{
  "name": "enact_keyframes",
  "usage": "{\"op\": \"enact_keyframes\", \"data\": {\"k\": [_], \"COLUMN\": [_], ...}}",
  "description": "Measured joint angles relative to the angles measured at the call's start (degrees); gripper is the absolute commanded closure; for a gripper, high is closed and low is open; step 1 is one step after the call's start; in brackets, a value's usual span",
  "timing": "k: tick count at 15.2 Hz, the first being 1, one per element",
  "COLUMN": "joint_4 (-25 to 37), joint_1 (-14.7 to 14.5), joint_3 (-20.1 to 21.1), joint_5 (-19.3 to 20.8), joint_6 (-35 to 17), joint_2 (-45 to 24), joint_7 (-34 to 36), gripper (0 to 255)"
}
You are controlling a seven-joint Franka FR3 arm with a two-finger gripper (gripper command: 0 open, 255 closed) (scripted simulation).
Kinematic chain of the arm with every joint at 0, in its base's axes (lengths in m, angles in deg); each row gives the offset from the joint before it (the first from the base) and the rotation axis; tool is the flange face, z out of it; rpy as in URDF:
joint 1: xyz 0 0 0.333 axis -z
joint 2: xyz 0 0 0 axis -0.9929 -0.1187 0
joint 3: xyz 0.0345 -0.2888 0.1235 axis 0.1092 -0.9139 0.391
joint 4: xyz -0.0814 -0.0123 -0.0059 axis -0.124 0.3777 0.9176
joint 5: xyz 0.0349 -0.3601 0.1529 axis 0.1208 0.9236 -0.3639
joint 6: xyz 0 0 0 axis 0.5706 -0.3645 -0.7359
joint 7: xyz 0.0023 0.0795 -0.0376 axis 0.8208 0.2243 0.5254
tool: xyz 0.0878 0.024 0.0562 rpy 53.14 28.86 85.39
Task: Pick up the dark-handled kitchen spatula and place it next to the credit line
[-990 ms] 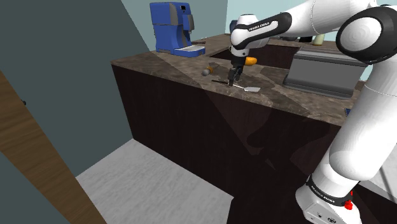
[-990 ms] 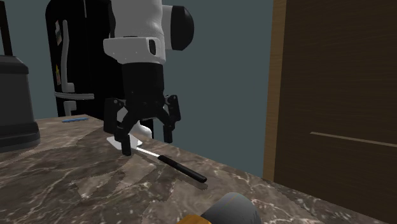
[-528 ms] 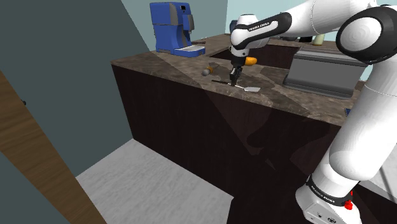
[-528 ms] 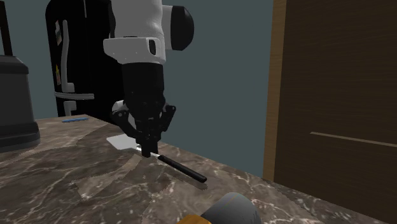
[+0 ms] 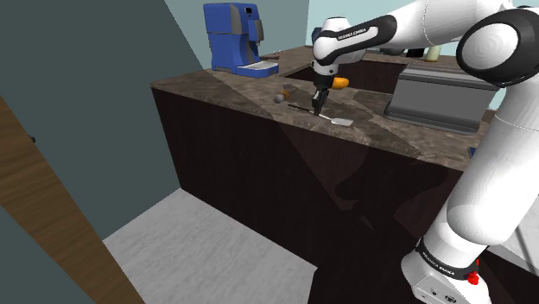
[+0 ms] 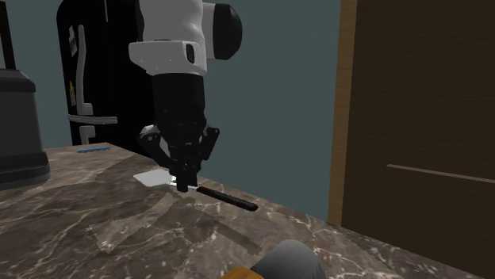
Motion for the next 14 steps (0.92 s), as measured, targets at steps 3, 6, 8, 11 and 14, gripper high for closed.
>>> {"op": "enact_keyframes", "data": {"k": [3, 6, 8, 11, 14], "joint_4": [1.9, 3.8, 5.5, 7.4, 10.2], "joint_1": [0.0, 0.0, 0.0, 0.0, 0.1], "joint_3": [0.0, -0.1, 0.0, 0.0, -0.1], "joint_5": [0.1, 0.2, 0.2, 0.3, 0.2], "joint_6": [2.1, 4.2, 6.0, 8.0, 10.5], "joint_2": [0.2, 0.5, 0.5, 0.7, 0.3], "joint_7": [0.1, 0.1, 0.3, 0.4, 0.3], "gripper": [255, 255, 255, 255, 255]}}
